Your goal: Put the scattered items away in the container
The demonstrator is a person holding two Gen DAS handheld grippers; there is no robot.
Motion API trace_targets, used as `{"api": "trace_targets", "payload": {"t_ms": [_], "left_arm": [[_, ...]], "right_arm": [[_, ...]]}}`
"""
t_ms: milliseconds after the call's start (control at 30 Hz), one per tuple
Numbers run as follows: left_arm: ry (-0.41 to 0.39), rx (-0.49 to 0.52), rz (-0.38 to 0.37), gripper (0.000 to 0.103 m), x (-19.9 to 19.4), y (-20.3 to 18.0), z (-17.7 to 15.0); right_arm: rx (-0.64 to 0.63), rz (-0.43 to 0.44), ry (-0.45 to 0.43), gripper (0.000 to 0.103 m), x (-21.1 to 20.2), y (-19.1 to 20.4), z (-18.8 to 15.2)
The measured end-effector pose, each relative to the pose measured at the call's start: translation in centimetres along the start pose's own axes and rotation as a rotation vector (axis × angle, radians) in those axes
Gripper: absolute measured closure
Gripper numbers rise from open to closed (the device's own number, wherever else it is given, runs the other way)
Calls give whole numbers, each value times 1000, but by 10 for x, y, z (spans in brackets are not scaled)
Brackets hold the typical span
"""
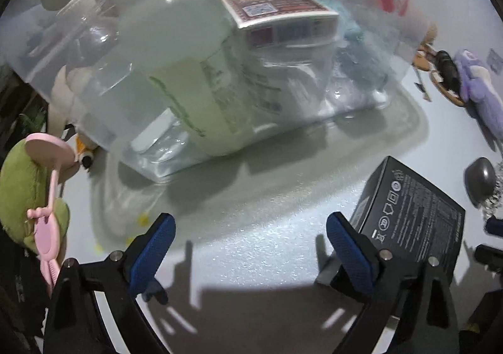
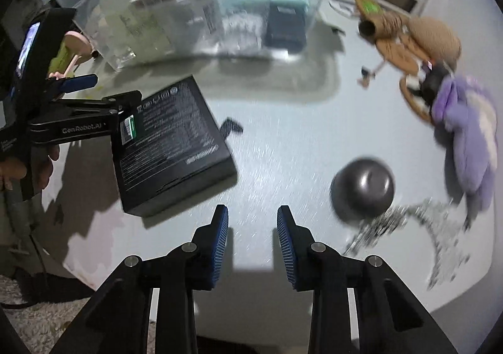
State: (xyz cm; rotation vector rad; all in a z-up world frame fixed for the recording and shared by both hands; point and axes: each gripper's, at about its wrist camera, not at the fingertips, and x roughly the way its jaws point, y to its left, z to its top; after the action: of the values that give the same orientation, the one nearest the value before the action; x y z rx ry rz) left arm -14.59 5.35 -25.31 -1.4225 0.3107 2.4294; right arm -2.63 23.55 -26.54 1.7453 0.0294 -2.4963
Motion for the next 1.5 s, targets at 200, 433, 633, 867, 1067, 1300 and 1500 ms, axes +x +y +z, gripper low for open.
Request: {"api": "trace_targets", "payload": {"t_ms": [200, 433, 633, 867, 1067, 1300, 1500], "left_arm": [[13, 124, -86, 8, -3, -21, -9], [35, 153, -178, 14, -6, -39, -22], [32, 239, -236, 14, -12, -67, -37], [17, 272, -243, 13, -18, -84, -36], [-1, 213, -252, 12, -34, -75, -27], [-16, 269, -274, 12, -41, -95, -22], [8, 321, -226, 11, -29, -105, -27]], "right_arm": [[96, 6, 15, 71, 5, -1, -12], [194, 2, 24, 71, -1, -19, -33], [251, -25, 47, 71, -11, -30, -61], [365, -13, 43, 70, -20, -52, -90], [611, 85, -51, 55, -36, -95, -112], [854, 268, -101, 28, -34, -118, -131], [882, 361, -99, 28, -24, -102, -122]]}}
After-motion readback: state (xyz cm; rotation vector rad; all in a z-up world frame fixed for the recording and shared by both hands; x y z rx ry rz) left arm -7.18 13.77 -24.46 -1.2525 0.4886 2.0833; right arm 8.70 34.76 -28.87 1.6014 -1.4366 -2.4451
